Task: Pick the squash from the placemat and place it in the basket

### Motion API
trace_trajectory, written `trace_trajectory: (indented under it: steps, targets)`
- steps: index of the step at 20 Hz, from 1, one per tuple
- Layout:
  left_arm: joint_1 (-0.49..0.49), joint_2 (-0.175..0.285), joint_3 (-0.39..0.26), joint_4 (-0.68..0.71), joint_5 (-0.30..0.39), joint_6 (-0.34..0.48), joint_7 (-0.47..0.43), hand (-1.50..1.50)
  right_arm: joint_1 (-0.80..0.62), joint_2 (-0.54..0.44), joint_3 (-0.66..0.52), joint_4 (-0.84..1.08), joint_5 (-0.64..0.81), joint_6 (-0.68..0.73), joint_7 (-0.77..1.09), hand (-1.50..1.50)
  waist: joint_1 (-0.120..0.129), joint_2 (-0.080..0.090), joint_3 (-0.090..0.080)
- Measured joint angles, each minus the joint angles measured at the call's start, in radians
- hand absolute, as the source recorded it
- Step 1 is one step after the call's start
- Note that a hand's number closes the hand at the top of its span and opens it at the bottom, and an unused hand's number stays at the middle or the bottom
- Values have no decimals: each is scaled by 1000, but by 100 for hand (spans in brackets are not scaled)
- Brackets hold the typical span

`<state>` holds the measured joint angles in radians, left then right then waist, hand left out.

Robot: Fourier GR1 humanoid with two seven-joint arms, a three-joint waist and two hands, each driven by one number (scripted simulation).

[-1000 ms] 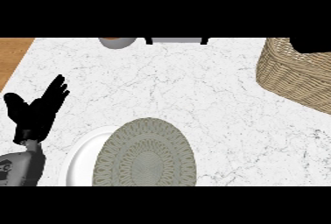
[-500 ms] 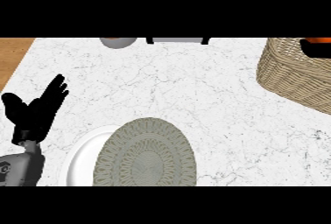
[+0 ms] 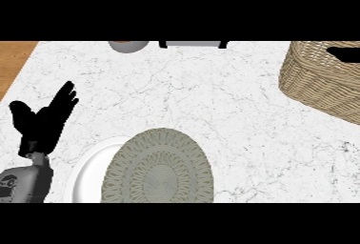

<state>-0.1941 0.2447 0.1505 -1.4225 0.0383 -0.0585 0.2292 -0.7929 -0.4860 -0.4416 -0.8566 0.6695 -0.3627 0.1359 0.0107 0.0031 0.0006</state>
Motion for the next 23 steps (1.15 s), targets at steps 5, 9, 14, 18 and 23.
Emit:
trace_trajectory:
  steps: [5,9,14,18,23]
  targets:
    - [-11,2,11,26,5,-6,-6,0,-17,-13,-72,4,-92,-37,-33,-150,-6,-1,0]
    - [6,2,17,19,6,-6,-17,0,0,-40,-182,-14,-204,-61,-49,-150,-11,-3,0]
    - [4,7,25,19,8,-5,-6,0,73,-133,-300,-56,-348,35,-45,-150,-21,-6,0]
    - [7,3,28,19,9,-3,-4,0,189,-225,-391,-54,-465,199,-67,-150,-28,-6,0]
    - [0,15,40,23,15,-10,-2,0,359,-311,-466,-35,-566,404,-122,-150,-29,-6,0]
